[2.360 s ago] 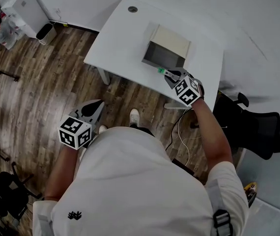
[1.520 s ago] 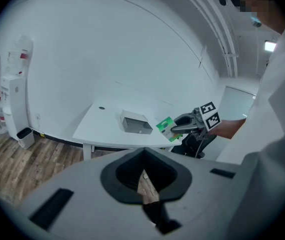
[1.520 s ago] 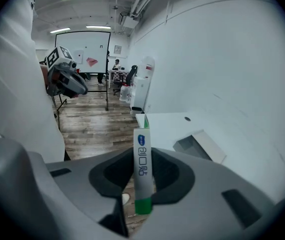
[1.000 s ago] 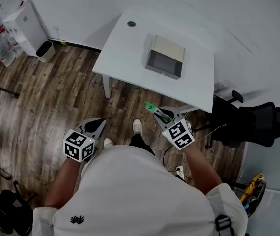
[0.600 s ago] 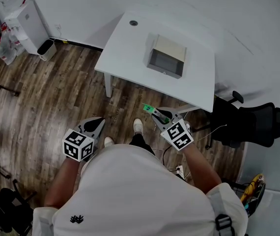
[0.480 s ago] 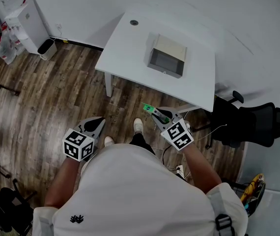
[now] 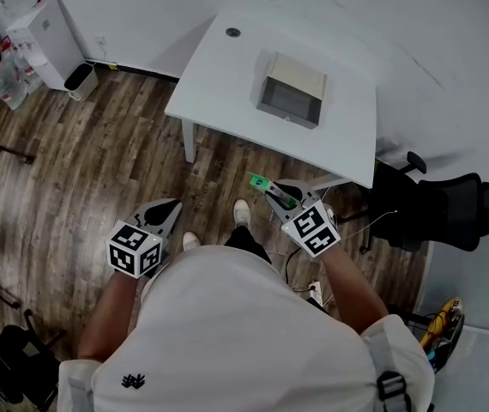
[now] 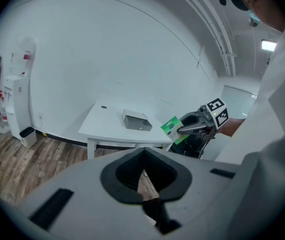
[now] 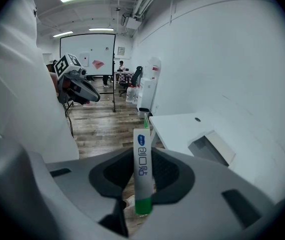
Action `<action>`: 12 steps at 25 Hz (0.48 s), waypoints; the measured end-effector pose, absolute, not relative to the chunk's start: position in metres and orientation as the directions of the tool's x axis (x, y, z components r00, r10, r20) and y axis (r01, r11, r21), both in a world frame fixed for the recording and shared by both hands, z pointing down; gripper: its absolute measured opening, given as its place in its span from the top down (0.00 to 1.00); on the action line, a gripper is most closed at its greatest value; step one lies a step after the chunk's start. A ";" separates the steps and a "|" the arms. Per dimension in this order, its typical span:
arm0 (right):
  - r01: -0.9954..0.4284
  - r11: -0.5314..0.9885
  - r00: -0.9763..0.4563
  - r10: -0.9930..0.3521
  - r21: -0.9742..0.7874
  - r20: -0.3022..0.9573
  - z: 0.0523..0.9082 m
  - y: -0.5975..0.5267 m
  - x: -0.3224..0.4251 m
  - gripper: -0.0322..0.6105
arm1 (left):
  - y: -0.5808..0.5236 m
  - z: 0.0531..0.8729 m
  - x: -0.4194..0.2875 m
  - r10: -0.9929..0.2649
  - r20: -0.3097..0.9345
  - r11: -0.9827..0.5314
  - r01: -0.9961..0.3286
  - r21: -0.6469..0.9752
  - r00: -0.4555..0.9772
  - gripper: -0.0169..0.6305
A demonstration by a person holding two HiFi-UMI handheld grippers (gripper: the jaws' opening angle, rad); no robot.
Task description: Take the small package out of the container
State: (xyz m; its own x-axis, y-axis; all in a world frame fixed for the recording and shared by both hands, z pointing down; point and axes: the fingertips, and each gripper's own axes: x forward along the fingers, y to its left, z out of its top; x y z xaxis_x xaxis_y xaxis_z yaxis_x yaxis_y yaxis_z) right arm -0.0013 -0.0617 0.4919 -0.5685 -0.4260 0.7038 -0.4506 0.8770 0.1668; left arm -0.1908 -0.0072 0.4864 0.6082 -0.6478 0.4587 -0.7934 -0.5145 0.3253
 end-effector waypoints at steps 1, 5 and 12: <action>-0.453 0.876 -0.567 -0.426 0.165 0.704 0.492 -0.062 -0.001 0.81 | -0.007 0.487 -0.191 -0.647 0.460 -0.514 -0.794 0.325 0.608 0.96; -0.473 0.868 -0.564 -0.429 0.151 0.706 0.495 -0.060 0.002 0.81 | -0.004 0.490 -0.190 -0.639 0.471 -0.515 -0.793 0.326 0.608 0.96; -0.488 0.862 -0.556 -0.428 0.137 0.713 0.502 -0.062 0.012 0.81 | -0.007 0.492 -0.181 -0.628 0.481 -0.524 -0.789 0.320 0.612 0.96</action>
State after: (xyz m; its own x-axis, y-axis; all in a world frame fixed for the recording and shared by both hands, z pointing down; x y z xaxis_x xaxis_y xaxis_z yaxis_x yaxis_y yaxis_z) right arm 0.0119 -0.0619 0.5018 -0.5555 -0.4281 0.7128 -0.4883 0.8618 0.1370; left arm -0.1814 -0.0067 0.4924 0.6117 -0.6284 0.4805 -0.7894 -0.5237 0.3202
